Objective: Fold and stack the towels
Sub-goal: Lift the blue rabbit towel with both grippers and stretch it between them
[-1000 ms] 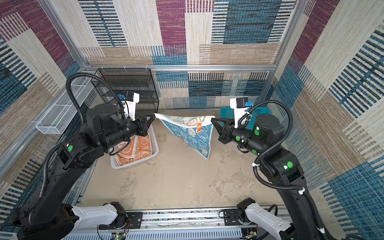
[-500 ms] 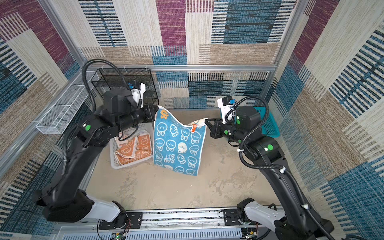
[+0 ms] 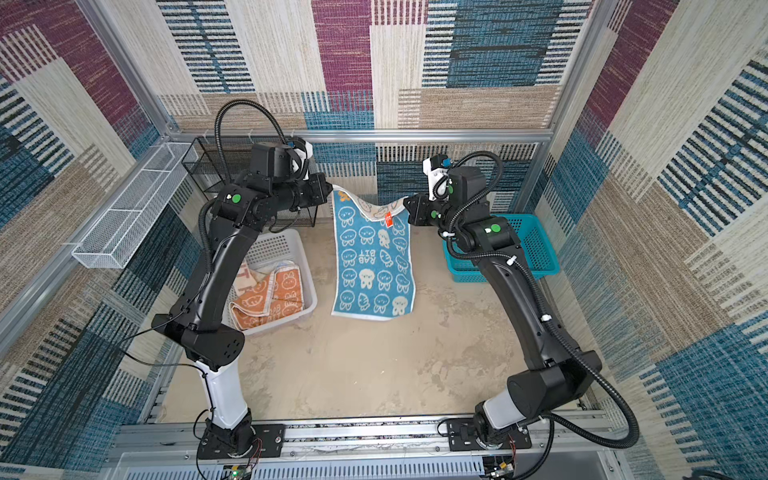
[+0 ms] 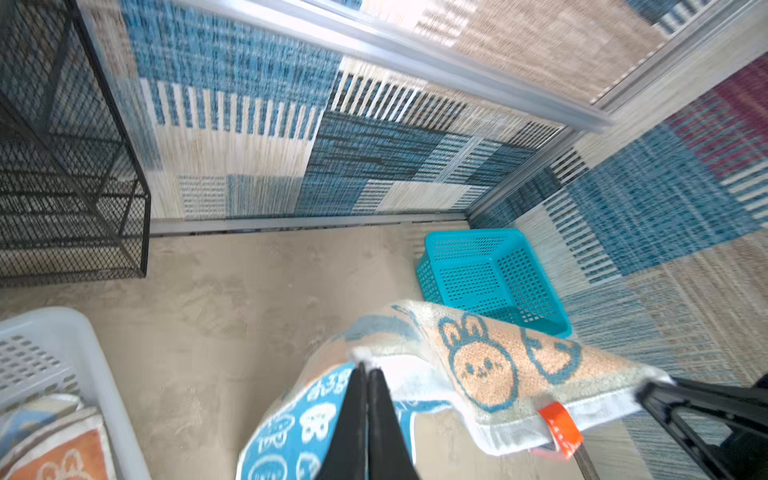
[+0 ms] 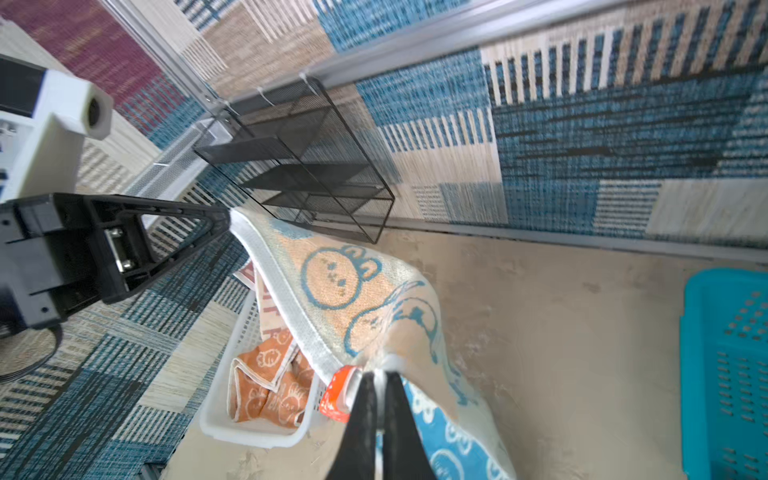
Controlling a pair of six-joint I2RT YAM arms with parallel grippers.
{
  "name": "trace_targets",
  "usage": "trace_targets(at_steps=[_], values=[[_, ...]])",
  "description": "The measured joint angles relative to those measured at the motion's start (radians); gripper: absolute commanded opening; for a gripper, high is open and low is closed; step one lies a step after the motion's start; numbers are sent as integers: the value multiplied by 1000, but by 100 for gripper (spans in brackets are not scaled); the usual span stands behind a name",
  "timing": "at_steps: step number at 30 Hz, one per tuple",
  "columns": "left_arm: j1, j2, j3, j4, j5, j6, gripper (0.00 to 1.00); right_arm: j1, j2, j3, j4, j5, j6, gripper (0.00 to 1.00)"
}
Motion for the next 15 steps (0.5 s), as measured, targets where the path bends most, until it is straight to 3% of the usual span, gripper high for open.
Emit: trace_targets(at_steps=[7, 15], values=[[-98, -219, -126, 5, 11, 41, 0, 13, -200, -11, -5, -66, -14, 0], [-255, -474, -340, 17, -97, 54, 0, 19, -383, -64, -69, -109, -27, 0]])
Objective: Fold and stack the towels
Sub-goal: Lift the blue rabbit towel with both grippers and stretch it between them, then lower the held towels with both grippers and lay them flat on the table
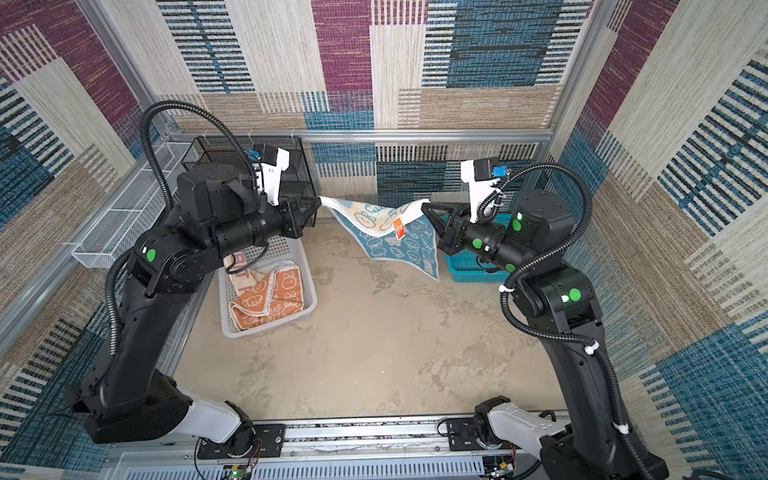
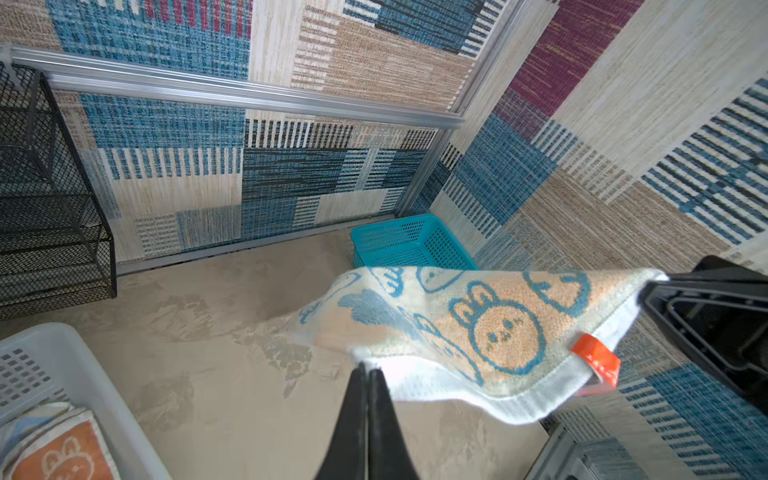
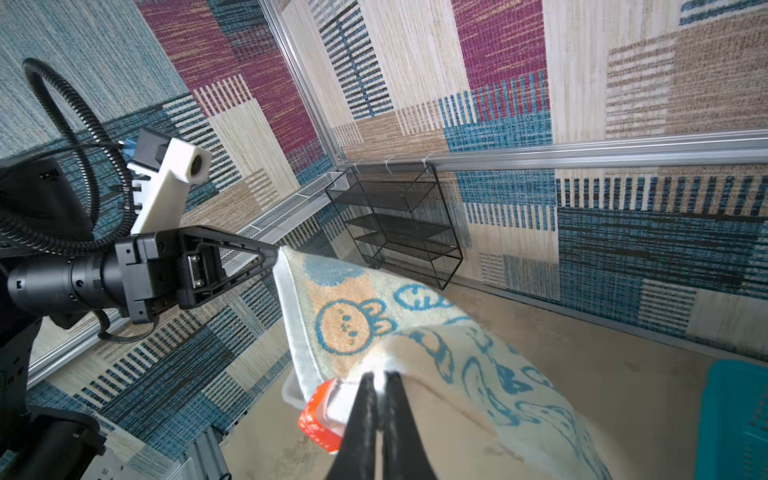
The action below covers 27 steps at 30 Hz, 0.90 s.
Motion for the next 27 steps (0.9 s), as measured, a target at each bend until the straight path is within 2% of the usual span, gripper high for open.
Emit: trace_targets(at_steps=[7, 13, 16, 18, 23, 27], values=[[-56, -116, -99, 0, -43, -51, 0, 0, -79, -13, -58, -27, -19, 0], [-44, -50, -2, -19, -101, -61, 0, 0, -27, -23, -49, -24, -17, 0], [13, 17, 14, -18, -96, -54, 0, 0, 37, -65, -25, -3, -10, 0], [82, 56, -23, -6, -79, -55, 0, -1, 93, -97, -4, 13, -6, 0], [230, 198, -126, 50, 39, -59, 0, -29, 251, -162, 72, 31, -2, 0], [269, 377, -89, 88, 119, -59, 0, -75, 401, -167, 132, 55, -3, 0]])
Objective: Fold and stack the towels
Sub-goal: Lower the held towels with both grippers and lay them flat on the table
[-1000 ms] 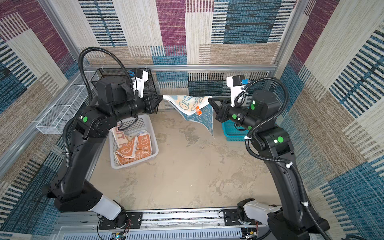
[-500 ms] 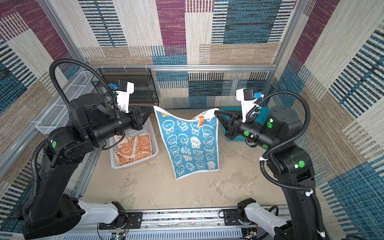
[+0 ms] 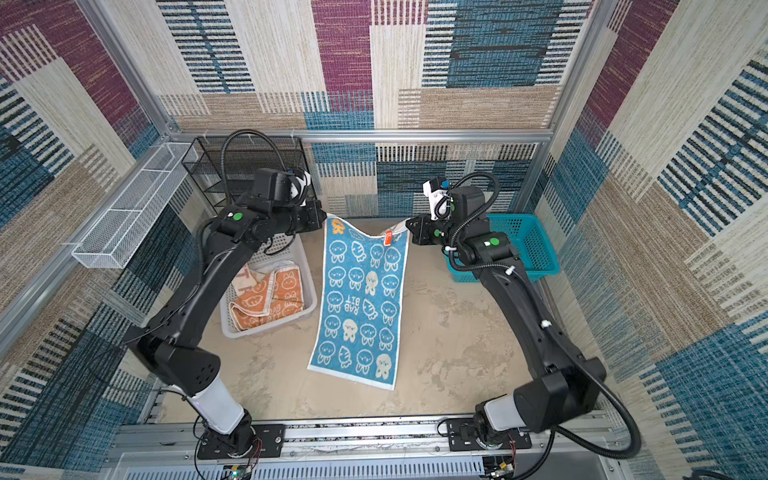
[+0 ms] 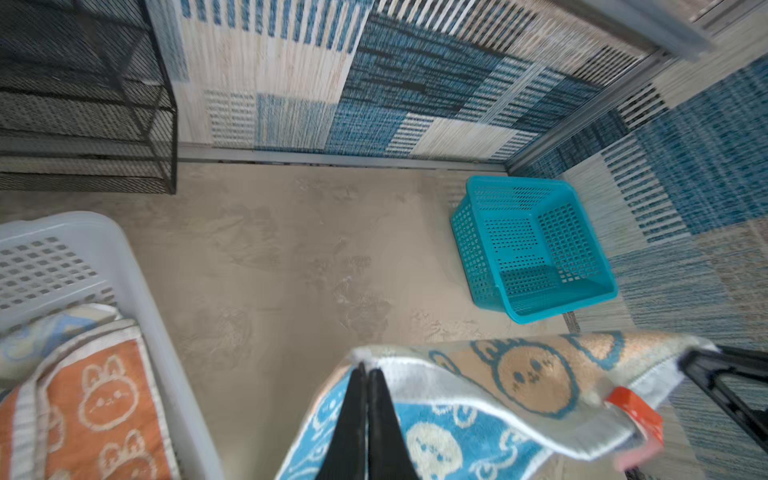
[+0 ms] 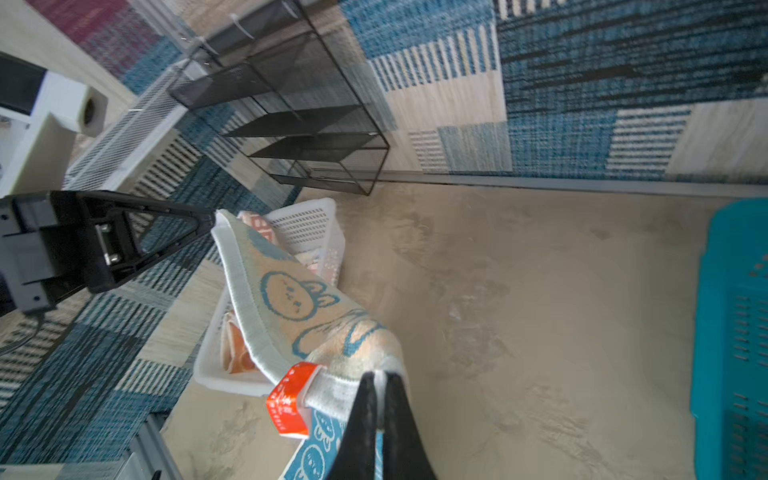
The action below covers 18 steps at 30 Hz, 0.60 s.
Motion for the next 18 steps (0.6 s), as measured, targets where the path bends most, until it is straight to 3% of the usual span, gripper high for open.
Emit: trace_targets(at_steps=[5, 10, 14, 18], values=[[27, 275, 165, 15, 75, 1, 0, -42, 235, 63, 56, -1, -12, 0], [52, 476, 331, 3, 82, 20, 0, -69, 425, 160, 80, -2, -31, 0], [69, 520, 365, -24, 90, 40, 0, -87, 494, 192, 77, 0, -37, 0], [70, 470, 251, -27, 72, 74, 0, -85, 448, 82, 107, -11, -37, 0]])
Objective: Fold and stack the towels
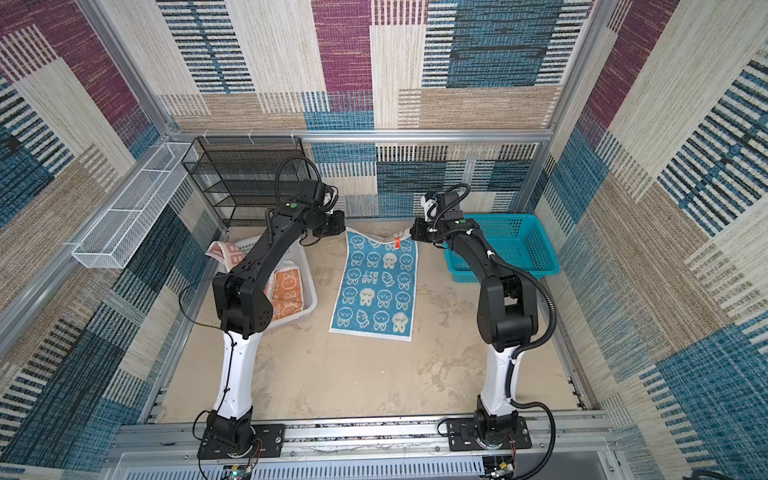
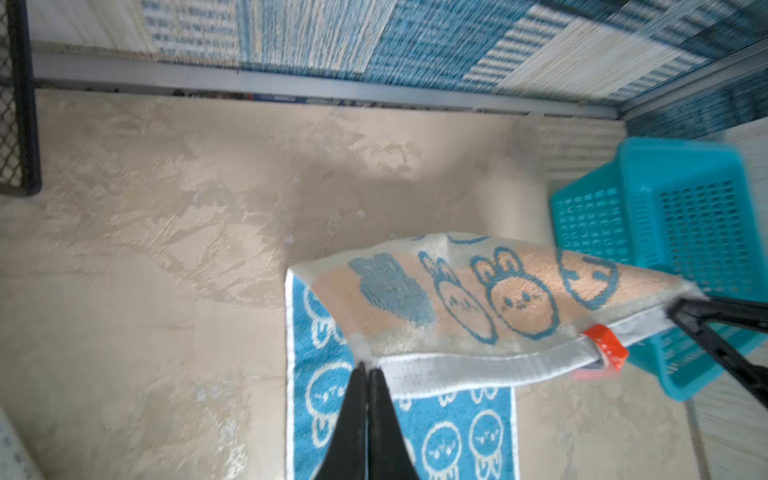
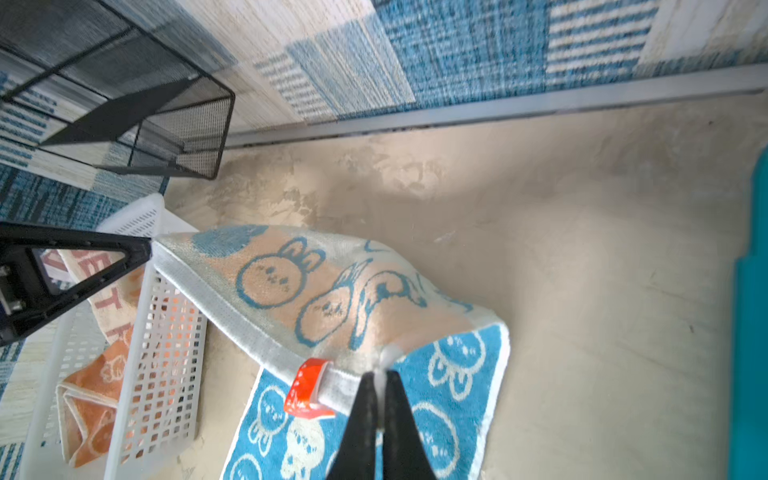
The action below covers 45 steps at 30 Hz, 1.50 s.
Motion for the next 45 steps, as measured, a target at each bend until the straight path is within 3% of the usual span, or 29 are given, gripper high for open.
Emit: trace_targets(at_steps=[12, 19, 29, 38, 45], values=[[-84, -318, -544, -5, -56, 9, 0, 64, -292, -516, 70, -29, 45, 0], [-110, -467, -764, -6, -113, -3, 0, 127, -425, -691, 111, -33, 83, 0], [-175, -529, -931, 19, -134, -22, 0, 154, -517, -882, 180, -44, 152, 0], [-239, -484, -943, 43, -136, -29, 0, 148, -417, -903, 251, -43, 171, 0], [-268, -404, -943, 64, -136, -37, 0, 85, -359, -895, 262, -15, 158, 0]])
